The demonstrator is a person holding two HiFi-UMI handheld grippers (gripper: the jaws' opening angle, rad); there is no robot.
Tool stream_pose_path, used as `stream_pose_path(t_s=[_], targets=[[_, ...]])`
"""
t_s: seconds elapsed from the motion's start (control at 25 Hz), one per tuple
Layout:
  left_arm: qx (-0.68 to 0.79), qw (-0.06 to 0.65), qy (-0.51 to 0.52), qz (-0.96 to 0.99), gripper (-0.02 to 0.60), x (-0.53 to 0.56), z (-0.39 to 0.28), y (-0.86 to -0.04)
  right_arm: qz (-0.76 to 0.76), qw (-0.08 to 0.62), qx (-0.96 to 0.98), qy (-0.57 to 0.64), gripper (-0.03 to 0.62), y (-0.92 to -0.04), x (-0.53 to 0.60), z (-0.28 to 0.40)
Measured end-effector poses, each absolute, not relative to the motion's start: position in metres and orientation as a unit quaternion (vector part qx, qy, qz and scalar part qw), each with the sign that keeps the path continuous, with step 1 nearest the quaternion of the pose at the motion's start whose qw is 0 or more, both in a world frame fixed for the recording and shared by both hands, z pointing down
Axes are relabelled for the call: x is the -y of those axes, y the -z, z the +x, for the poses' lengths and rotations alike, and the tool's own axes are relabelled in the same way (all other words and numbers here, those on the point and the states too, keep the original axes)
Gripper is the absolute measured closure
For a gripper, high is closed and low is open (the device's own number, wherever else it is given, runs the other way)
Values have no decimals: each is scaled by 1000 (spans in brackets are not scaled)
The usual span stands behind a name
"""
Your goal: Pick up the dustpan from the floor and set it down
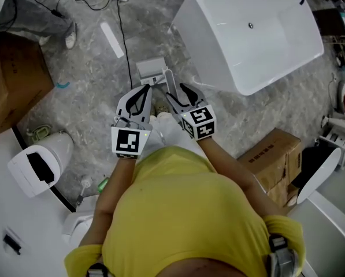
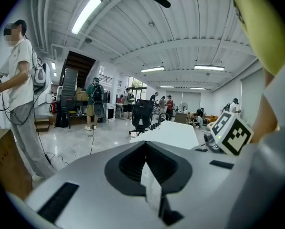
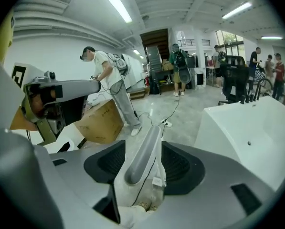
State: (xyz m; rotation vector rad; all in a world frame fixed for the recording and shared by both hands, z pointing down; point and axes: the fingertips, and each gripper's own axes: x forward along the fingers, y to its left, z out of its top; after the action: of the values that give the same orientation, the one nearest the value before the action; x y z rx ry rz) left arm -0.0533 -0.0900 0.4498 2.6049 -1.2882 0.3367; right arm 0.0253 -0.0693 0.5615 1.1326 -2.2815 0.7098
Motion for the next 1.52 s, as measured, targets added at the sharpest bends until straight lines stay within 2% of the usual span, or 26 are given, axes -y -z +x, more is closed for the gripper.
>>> stream_pose_path(t_s=[0.28, 0.52, 0.6, 0.72, 0.92, 1.24, 1.52], targets=[[433, 124, -148, 880, 584, 87, -48, -472, 376, 266, 828, -319, 327, -590, 70, 15], [441, 143, -138, 875, 584, 88, -49, -473, 334, 261, 821, -382, 323, -607, 70, 3], [443, 144, -140, 874, 584, 88, -52, -474, 316, 249, 821, -405, 335, -610, 68, -2], [446, 144, -142, 872, 584, 85, -54, -474, 287, 215, 826, -435, 410, -608, 68, -7], [452, 143, -144, 868, 584, 83, -60, -475, 261, 163, 820, -483, 440, -605, 69, -9], [455, 138, -142, 868, 584, 79, -64, -471, 257, 113, 823, -493, 449, -578, 69, -4], [456, 135, -135, 869, 584, 76, -68, -464, 274, 86, 825, -486, 424, -535, 66, 1]])
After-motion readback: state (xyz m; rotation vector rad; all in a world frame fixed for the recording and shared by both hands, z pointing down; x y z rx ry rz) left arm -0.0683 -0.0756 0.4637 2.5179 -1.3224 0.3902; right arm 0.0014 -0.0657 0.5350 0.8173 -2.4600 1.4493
